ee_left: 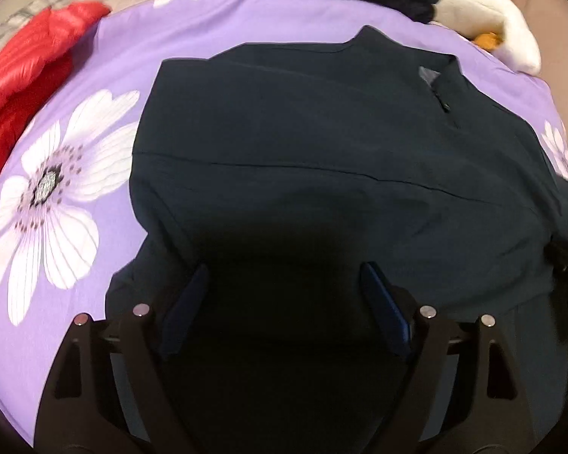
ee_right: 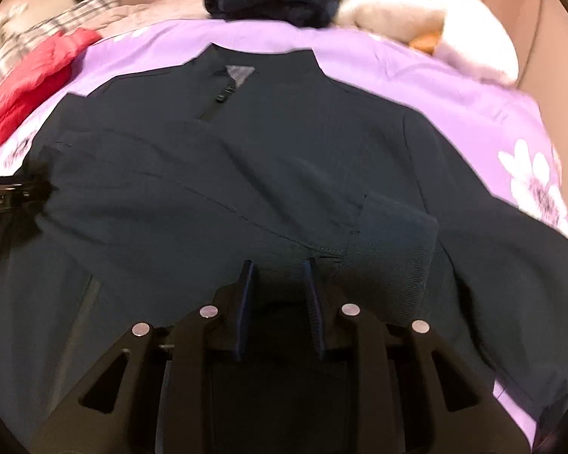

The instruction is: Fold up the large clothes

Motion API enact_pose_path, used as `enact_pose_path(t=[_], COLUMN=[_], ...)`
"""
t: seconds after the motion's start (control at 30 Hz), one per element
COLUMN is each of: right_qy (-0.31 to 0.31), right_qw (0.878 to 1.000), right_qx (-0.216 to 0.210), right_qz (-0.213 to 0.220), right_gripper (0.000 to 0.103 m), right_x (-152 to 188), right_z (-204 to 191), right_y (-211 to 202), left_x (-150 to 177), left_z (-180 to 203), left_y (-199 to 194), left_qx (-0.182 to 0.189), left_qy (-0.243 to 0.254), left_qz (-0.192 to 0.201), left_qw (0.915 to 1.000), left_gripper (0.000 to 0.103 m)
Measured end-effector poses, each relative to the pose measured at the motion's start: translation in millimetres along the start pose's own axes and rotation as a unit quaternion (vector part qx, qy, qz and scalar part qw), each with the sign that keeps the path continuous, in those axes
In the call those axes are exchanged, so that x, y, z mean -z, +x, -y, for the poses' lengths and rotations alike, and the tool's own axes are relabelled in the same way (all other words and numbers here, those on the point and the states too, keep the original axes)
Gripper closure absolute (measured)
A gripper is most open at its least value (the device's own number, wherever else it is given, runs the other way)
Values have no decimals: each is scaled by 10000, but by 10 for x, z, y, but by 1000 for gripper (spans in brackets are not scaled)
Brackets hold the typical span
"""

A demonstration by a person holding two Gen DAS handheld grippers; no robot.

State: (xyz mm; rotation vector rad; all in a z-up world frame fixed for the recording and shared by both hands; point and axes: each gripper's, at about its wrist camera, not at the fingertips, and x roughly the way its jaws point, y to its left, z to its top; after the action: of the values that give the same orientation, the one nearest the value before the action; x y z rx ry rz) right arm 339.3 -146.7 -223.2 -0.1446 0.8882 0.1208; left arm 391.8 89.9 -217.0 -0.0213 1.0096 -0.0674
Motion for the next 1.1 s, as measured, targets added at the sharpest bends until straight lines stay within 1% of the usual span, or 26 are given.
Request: enact_pose_path(t=[0.03,0.1,0.13,0.17,0.2,0.23,0.33,0.4,0.47,0.5,0.57,0.6,0.63,0.67,0.7,0.73,0.8,0.83,0.87,0.9,0.93,1.0,1.07,1.1], right_qy=[14,232,364,553,707,791,1128,1372,1594,1689,2067,2408,2700,3083,3506,3778,4428,4591,4821,4961,5154,5488,5843,5977], right_qw=[10000,9995,9989,9977,9962,9951,9911,9881,9849,9834,9763,9680,9599,9478,9321,9207,8891,8805,8679,8601,8486,8265,7997,7890], right_qx=[-25,-231,-300,-394,-473,-515,-586,-576,-521,-500,-477,-568,-634,-698,-772,-829,-892,-856,-740,-630,-454,-234,-169,-166], right_qz=[4,-5,7,73,209,298,394,402,420,426,425,427,422,429,469,522,733,814,941,1011,1106,1234,1371,1410], right_gripper=[75,67,60,48,43,40,40,35,28,27,24,24,24,24,24,24,24,24,24,24,24,23,23,23], right_x=[23,49,57,85,137,173,421,678,927,1006,1278,1453,1538,1682,1837,1944,2231,2335,2486,2589,2738,2990,3265,3358], right_z=[21,65,85,123,167,177,270,338,409,444,589,716,818,950,1095,1192,1417,1481,1584,1653,1755,1909,2047,2088], right_y=[-36,-109,-164,-285,-434,-528,-878,-1121,-1337,-1396,-1563,-1640,-1649,-1695,-1751,-1800,-1952,-2020,-2123,-2197,-2292,-2421,-2501,-2511], left_x=[-1,-15,-18,-7,6,35,228,462,709,797,1017,1170,1224,1342,1412,1481,1623,1669,1717,1735,1752,1774,1768,1762], left_z=[-18,-87,-111,-141,-148,-156,-142,-102,-43,-20,-12,-5,21,24,24,31,43,52,72,92,121,179,211,237], left_y=[-14,-73,-116,-208,-283,-377,-665,-882,-1102,-1180,-1316,-1379,-1378,-1408,-1426,-1459,-1571,-1618,-1675,-1706,-1749,-1846,-1915,-1953], left_qx=[54,168,192,223,233,237,334,471,680,760,992,1199,1310,1468,1524,1549,1607,1618,1596,1561,1509,1467,1499,1520], left_qy=[-5,-128,-188,-249,-265,-274,-288,-264,-242,-251,-338,-486,-580,-748,-832,-919,-1080,-1104,-1088,-1040,-945,-773,-716,-711], left_qz=[-15,-88,-116,-113,-81,-39,78,130,212,227,236,170,115,16,-26,-50,-40,-17,12,20,24,47,83,110], left_qw=[10000,9997,9996,9994,9993,9993,9990,9985,9972,9965,9942,9914,9896,9863,9848,9836,9811,9806,9812,9823,9840,9862,9861,9858], left_gripper=[18,18,18,18,14,8,4,2,2,2,2,2,2,2,2,2,2,2,2,2,2,2,2,2])
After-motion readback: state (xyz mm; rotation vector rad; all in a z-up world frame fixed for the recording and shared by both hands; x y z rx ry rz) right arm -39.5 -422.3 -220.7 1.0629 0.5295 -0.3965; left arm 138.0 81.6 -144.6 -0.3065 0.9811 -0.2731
